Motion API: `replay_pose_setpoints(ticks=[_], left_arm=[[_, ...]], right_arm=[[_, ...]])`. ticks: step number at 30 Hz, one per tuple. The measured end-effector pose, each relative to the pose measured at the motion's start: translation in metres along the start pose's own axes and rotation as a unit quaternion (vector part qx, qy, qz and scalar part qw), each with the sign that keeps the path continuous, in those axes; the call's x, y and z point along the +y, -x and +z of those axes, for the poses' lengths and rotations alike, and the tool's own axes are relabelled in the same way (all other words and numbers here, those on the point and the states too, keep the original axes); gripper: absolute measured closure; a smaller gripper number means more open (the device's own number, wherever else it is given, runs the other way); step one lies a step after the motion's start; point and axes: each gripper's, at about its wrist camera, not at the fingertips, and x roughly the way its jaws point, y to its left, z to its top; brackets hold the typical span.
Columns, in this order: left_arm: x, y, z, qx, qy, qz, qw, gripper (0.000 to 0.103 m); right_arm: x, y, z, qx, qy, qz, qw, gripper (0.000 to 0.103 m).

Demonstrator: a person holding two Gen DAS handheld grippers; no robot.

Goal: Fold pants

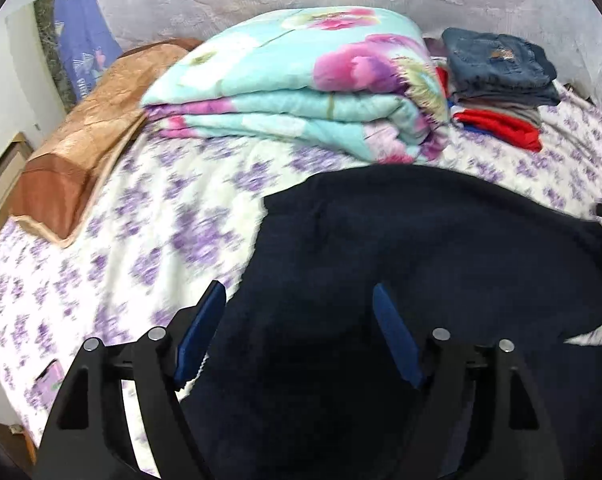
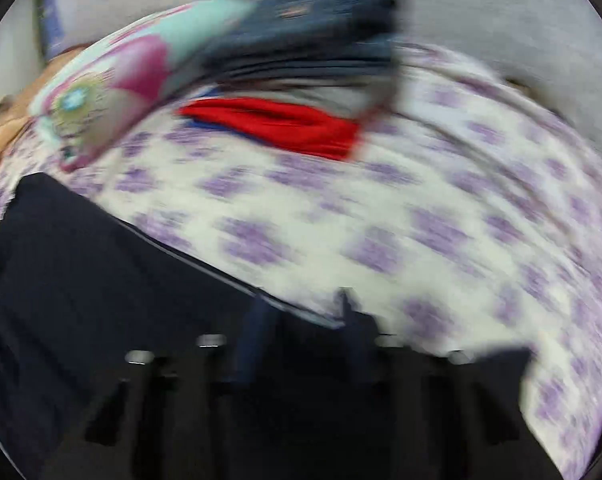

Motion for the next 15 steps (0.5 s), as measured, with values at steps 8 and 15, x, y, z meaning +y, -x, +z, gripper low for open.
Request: replay_pose_setpoints(ticks=[8, 15], left_arm=[[-0.031, -0.041, 0.0, 0.022, -0.053, -0.006, 0.9983, 0.029], [-0.006, -0.061, -0.033, 0.041, -0.058, 0.017, 0.9973, 0.028]], right_arm=[[0.089, -0.045, 0.023, 0.047, 0.129, 0.066, 0.988, 0.06], [0.11, -0.063, 0.026, 0.063, 0.211, 0.052, 0.974, 0.095]])
